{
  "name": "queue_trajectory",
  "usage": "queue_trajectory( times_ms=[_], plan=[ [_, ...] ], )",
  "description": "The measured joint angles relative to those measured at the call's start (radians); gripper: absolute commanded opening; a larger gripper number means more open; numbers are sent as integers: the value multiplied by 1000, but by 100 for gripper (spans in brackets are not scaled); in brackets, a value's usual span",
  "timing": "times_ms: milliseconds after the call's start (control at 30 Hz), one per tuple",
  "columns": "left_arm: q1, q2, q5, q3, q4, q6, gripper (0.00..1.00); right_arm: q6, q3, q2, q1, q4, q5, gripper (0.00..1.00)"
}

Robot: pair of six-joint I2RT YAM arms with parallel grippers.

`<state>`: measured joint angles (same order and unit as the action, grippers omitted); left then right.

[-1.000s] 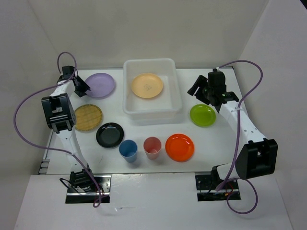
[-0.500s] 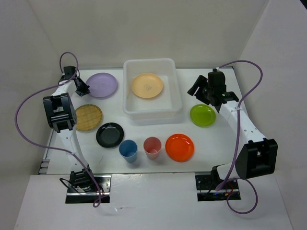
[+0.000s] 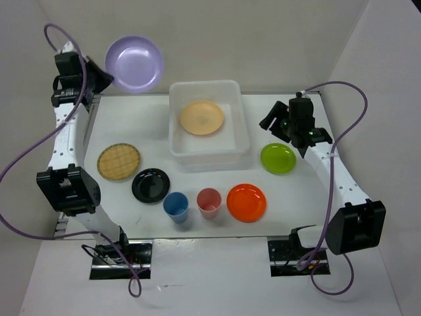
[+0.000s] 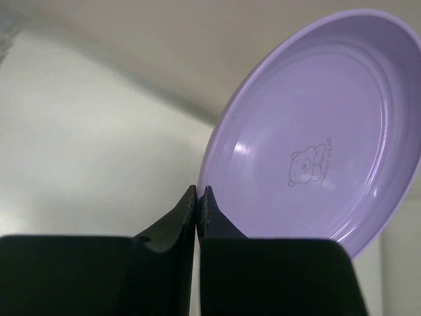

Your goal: Place the mixed dishes into the plastic bin

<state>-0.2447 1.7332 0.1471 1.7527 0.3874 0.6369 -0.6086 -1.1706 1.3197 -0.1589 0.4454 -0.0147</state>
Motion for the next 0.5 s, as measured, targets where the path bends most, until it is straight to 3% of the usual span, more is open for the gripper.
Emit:
queue_trajectory(
  times_ms=[200, 333, 500],
  plan=[
    [273, 46, 47, 208, -13, -12, 0, -7, 5, -19, 0, -2, 0, 73],
    [433, 229, 60, 301, 37, -19, 0, -11, 27, -38, 0, -3, 0, 73],
    [501, 493, 12, 426, 152, -32, 0, -11, 35, -41, 3, -3, 0, 73]
  ],
)
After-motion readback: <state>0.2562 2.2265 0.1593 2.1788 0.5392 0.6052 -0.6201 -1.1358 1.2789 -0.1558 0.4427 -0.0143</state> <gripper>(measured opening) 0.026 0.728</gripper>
